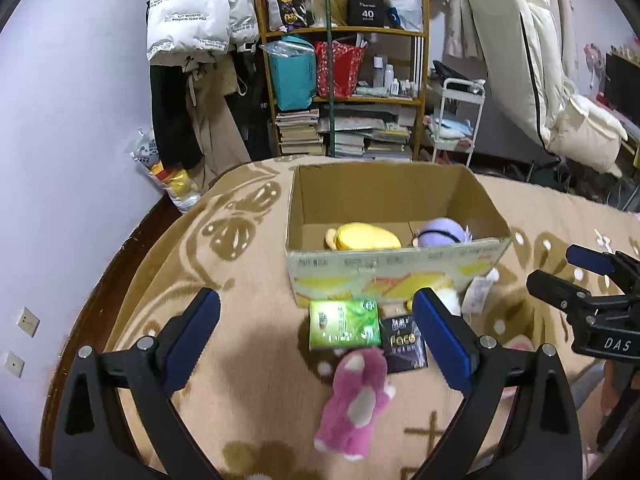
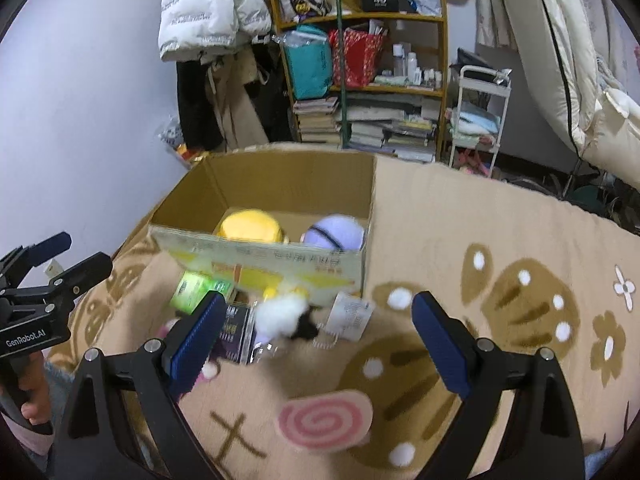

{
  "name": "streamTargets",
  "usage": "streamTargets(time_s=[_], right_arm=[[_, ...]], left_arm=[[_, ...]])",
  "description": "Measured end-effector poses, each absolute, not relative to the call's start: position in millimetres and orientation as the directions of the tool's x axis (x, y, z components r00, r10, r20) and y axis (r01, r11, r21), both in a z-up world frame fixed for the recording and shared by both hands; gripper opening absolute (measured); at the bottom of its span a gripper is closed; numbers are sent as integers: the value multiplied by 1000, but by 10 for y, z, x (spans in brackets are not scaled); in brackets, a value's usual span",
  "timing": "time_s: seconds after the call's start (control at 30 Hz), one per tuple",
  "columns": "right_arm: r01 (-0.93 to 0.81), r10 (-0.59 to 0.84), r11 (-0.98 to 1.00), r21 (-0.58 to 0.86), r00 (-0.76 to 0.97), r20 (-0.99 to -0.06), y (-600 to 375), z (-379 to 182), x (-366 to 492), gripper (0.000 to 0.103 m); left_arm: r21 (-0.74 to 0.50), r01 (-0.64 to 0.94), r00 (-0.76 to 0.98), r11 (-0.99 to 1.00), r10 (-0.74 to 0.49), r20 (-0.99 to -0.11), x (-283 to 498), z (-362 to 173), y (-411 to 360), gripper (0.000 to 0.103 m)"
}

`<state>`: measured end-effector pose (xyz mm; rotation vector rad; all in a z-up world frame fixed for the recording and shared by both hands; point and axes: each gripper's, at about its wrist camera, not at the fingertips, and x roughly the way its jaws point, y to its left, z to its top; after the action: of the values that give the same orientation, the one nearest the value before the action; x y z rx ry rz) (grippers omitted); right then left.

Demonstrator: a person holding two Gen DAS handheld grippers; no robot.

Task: Organize soft objects
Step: 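Grasp the pink plush with the left tool while the right tool grasps the swirl cushion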

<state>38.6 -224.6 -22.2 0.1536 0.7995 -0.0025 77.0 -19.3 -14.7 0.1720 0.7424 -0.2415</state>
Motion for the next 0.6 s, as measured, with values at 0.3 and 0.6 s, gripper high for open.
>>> streamTargets(time_s=[0.3, 0.6], right_arm=[[14, 82, 993, 117, 631, -771, -2044, -363, 272, 98], [32, 74, 994, 108, 540, -838, -2051, -621, 411, 98]], left_arm=[[92, 273, 659, 958, -116, -743, 700, -290, -198, 96], [76, 294, 569, 953, -111, -815, 878, -567, -274, 96]])
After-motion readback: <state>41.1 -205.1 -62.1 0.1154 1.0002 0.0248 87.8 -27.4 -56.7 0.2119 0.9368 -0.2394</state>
